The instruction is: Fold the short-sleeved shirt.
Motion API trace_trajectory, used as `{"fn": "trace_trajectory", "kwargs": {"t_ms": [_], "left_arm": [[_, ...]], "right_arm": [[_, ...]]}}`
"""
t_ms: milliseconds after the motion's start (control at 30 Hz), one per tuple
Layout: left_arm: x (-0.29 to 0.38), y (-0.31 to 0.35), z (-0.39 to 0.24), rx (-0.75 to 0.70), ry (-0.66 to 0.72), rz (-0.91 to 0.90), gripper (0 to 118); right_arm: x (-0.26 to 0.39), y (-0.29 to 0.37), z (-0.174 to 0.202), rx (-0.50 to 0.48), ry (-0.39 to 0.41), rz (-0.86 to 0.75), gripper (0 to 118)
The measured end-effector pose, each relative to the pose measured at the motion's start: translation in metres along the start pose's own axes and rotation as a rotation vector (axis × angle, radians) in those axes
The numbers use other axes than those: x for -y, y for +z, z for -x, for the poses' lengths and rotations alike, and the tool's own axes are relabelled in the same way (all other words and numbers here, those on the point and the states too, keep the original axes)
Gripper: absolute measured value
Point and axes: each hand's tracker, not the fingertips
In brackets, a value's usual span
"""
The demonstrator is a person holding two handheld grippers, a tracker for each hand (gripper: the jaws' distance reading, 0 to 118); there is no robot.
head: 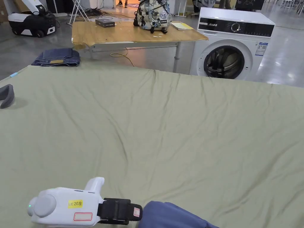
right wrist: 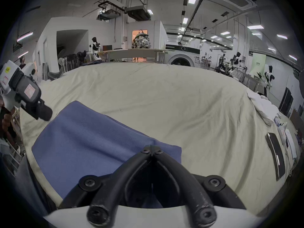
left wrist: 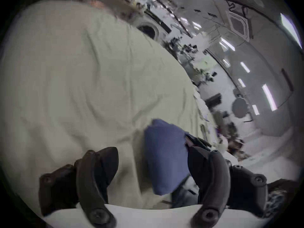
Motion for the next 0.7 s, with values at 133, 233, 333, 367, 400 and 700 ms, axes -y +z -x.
{"fn": "trace_trajectory", "kwargs": {"t_ms": [133,233,333,367,400,700], "left_arm": [[0.003,-0.030,0.025,0.067,0.096,0.066,89],[0.010,-0.055,0.038,0.201,0.176,0.089,89],[0.012,-0.069,0.041,0.296,0.230,0.094,89],[0.014,-0.074,0.037,0.314,0.237,0.104,88],[0.015,-0.078,0.035,0.320,0.235,0.110,87],[0.032,-0.078,0.026,0.070,0.195,0.130,26]], "right_arm": [[-0.001,0.001,-0.002,-0.007,-0.010,0.003,0],[-0.001,0.002,-0.001,-0.006,-0.010,0.005,0],[0.000,0.002,-0.001,-0.005,-0.016,0.004,0],[0.000,0.002,-0.001,-0.004,-0.018,0.006,0],[0.000,0.002,-0.001,-0.004,-0.020,0.007,0],[0.002,0.004,0.003,0.004,-0.003,-0.007,0]]}}
